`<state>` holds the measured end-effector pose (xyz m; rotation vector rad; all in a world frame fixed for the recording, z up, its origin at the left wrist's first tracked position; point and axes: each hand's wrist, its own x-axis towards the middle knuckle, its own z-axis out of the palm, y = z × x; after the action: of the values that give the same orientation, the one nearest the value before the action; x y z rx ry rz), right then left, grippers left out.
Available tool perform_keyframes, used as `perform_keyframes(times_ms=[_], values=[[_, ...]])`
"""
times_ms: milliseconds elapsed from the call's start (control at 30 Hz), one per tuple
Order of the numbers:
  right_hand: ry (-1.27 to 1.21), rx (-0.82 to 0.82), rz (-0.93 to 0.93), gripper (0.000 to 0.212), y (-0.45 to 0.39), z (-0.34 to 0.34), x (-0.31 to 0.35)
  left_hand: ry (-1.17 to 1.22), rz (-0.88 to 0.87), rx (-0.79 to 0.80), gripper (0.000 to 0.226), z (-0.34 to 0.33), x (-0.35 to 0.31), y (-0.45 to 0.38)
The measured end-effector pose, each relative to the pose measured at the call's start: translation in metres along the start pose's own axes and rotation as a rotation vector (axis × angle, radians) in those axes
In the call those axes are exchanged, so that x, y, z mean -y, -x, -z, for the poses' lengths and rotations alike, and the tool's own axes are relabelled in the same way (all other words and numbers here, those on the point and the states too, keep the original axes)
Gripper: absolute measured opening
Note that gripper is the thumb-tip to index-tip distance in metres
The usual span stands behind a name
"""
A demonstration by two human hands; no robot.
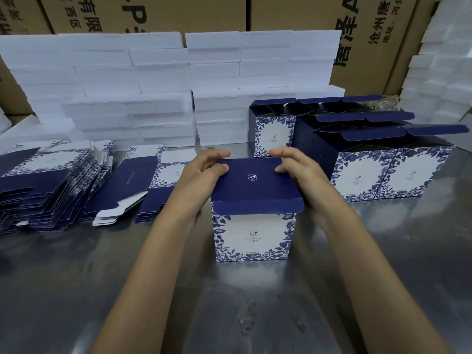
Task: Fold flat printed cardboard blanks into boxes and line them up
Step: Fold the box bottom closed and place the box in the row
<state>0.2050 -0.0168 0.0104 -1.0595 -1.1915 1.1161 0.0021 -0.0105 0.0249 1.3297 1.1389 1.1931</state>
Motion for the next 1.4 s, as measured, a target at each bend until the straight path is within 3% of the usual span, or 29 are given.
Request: perform_keyframes(times_ms=[167,300,500,600,700,933,1033,1167,1300,1400], values=[[0.472,0.016,-0.061,0.017,-0.024,-0.019,0.032,-0.452,-0.006,0.010,0.014,-0.012,-0.031,-0.022],[0.740,0.047,0.014,0.016,-0.037,-0.036,0.036,-0.668,-0.071,0.016,0.010,-0.029,-0.034,-0.033],[0.758,0.026,0.062,0.015,-0.030,-0.035,0.031,-0.659,-0.048,-0.031,0.017,-0.029,-0.029,-0.021],[0.793,0.004,0.022,0.029,-0.027,-0.032,0.029,-0.703,0.016,-0.074,0.033,-0.027,-0.029,-0.016],[0.813,-0.034,0.005,0.045,-0.026,-0.030,0.028,-0.733,0.027,-0.094,0.026,-0.029,-0.030,-0.015],[0.828,-0.062,-0.054,0.047,-0.017,-0.030,0.032,-0.782,0.058,-0.142,0.040,-0.029,-0.029,-0.011],[0.769,-0.107,-0.052,0.031,-0.013,-0.029,0.034,-0.779,0.044,-0.162,0.038,-0.028,-0.027,-0.008],[0.855,-0.166,-0.069,0.042,-0.009,-0.027,0.034,-0.786,0.034,-0.191,0.038,-0.026,-0.025,-0.006],[1.079,-0.225,0.065,0.022,-0.004,-0.032,0.037,-0.794,-0.044,-0.239,0.028,-0.025,-0.027,-0.002],[1.303,-0.267,0.433,0.014,0.004,-0.036,0.045,-0.731,-0.305,-0.259,0.018,-0.021,-0.025,0.001]])
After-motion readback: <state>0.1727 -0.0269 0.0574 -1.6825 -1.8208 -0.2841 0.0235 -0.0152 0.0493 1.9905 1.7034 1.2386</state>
